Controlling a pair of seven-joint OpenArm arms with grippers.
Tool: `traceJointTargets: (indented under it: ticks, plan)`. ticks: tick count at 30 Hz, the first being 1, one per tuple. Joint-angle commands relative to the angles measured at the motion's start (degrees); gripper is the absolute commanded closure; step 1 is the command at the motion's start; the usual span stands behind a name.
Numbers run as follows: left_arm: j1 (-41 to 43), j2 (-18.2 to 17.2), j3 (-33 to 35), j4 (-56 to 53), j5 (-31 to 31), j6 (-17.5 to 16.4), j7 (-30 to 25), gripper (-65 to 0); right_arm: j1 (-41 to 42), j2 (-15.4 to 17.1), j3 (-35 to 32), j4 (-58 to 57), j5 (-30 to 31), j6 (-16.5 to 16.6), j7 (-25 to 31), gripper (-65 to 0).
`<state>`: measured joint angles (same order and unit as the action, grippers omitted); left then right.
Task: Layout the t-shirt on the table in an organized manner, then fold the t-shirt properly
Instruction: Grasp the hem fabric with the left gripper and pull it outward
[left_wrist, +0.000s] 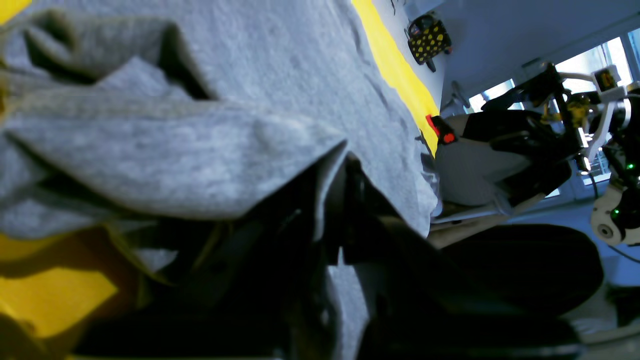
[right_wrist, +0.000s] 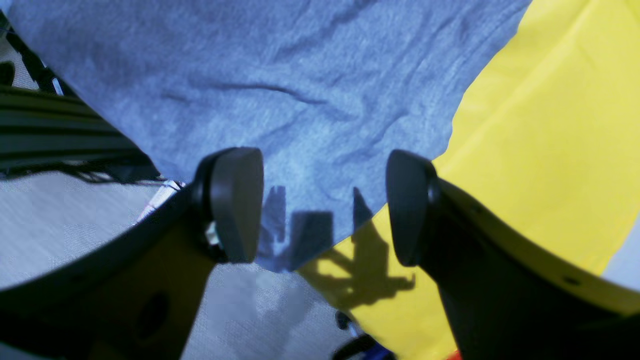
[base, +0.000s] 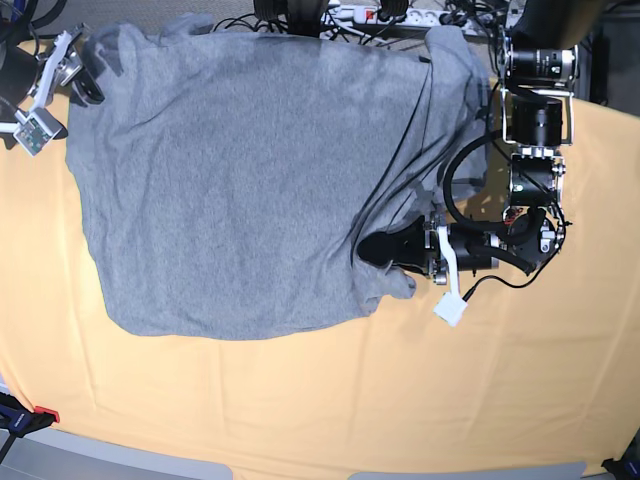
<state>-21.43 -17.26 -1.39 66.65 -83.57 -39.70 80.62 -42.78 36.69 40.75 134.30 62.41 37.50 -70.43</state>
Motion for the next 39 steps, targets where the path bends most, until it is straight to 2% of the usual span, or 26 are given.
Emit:
traceJointTargets:
  ticks: [1, 7, 13, 14, 17, 18, 19, 27, 29, 31, 35, 39]
  plan:
    - [-1.4, -0.1, 1.2, 1.6, -1.4, -0.3, -0.6, 0.0, 0.0, 0.4, 0.5, 0.7, 0.4, 0.0, 1.4, -40.4]
    - [-1.4, -0.1, 10.5, 6.1, -1.4, -0.3, -0.6, 0.0, 0.0, -0.8, 0.5, 0.7, 0.4, 1.0, 2.4, -40.4]
    - [-1.6, -0.2, 12.1, 9.6, -1.4, -0.3, -0.6, 0.0, 0.0, -0.8, 0.5, 0.7, 0.4, 1.0, 2.4, -40.4]
    - [-1.7, -0.2, 12.1, 9.6, -1.4, -0.3, -0.6, -2.0, 0.0, -0.8, 0.5, 0.7, 0.4, 1.0, 2.4, -40.4]
    - [-2.5, -1.0, 12.1, 9.6, -1.4, -0.3, -0.6, -32.8, 0.0, -0.9, 0.5, 0.7, 0.4, 1.0, 2.4, -40.5]
    - [-3.0, -1.5, 12.1, 9.6, -1.4, -0.3, -0.6, -42.2, 0.0, -1.1, 0.5, 0.7, 0.4, 1.0, 2.4, -40.5]
    - [-3.4, -2.0, 12.1, 9.6, -1.4, -0.3, -0.6, -48.9, 0.0, -1.4, 0.5, 0.7, 0.4, 1.0, 2.4, -40.4]
    - [-8.7, -8.5, 12.1, 9.6, -0.5, -0.3, -0.6, -49.4, 0.0, -2.6, 0.5, 0.7, 0.6, 1.0, 2.6, -40.5]
    - [-9.4, -10.6, 12.1, 9.6, 1.2, 0.1, -0.6, -49.4, 0.0, -2.6, 0.5, 0.7, 0.6, 1.0, 2.6, -40.4]
    - [-9.4, -12.0, 12.1, 9.6, 5.6, 1.6, -0.6, -49.4, 0.0, -2.6, 0.5, 0.7, 0.6, 1.0, 2.6, -40.4]
    - [-8.7, -11.6, 12.1, 9.6, 15.1, 4.2, -0.6, -49.4, 0.0, -2.7, 0.5, 0.7, 0.6, 1.0, 2.5, -40.4]
    - [-8.7, -9.0, 12.1, 9.5, 15.6, 4.0, -0.6, -49.4, 0.0, -2.7, 0.5, 0.7, 0.6, 1.0, 2.6, -40.4]
